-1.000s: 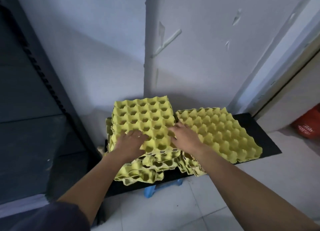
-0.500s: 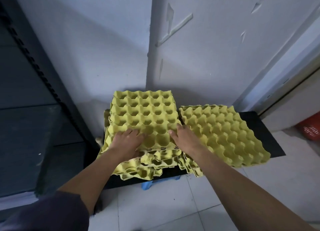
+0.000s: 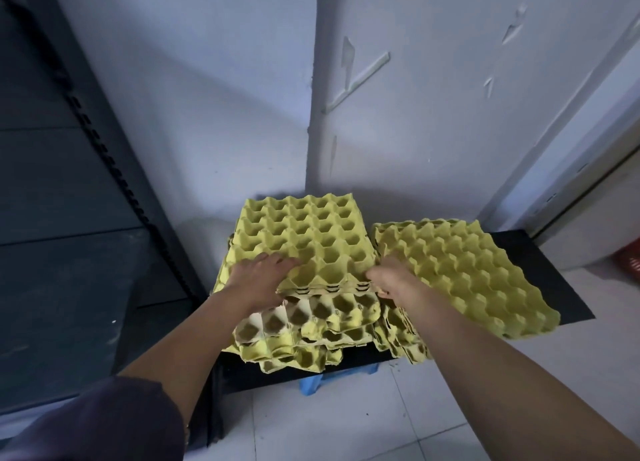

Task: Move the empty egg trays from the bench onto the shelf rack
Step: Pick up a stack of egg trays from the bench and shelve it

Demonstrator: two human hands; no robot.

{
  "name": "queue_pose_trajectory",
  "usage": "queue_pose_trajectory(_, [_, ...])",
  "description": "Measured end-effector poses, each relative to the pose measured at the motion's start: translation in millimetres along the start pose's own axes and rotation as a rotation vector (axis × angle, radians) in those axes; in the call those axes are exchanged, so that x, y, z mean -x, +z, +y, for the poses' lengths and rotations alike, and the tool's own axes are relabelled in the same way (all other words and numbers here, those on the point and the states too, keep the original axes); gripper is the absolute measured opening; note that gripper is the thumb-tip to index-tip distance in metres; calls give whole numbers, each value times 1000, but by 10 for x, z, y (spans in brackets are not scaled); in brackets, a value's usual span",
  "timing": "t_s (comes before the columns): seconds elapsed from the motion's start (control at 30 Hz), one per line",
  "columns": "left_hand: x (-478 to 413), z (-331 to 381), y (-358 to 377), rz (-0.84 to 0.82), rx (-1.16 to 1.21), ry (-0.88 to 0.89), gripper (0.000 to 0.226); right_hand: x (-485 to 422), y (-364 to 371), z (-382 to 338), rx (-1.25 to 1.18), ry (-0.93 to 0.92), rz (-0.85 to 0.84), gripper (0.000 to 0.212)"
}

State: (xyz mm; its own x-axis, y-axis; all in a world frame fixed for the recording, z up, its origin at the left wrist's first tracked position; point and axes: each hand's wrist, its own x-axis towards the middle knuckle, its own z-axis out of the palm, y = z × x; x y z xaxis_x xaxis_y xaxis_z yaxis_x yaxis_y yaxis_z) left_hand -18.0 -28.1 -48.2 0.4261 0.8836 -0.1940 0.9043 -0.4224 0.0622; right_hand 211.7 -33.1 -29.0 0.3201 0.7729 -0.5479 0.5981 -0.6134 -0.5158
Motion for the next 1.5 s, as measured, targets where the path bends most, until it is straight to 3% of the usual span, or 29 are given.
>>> queue_pose_trajectory(0.33, [469, -31, -113, 86, -72, -28, 72, 288, 209, 61, -172, -72, 20, 36])
queue_pose_trajectory(0.67, [1603, -72, -215, 210, -125, -268, 74, 968, 682, -38, -226, -316, -13, 22])
queue_pose_trajectory(0.93, [2664, -258, -126, 221, -175, -486, 74, 1591, 1307, -220, -179, -431, -108, 26])
queue_pose_trajectory(1.17, [3129, -878, -99, 235, -151, -585, 68, 1888, 1883, -782, -100, -506, -146, 30])
queue_pose_trajectory(1.5, [3434, -2377, 113, 189, -91, -599, 70, 2090, 3085, -1666, 5, -527, -94, 25])
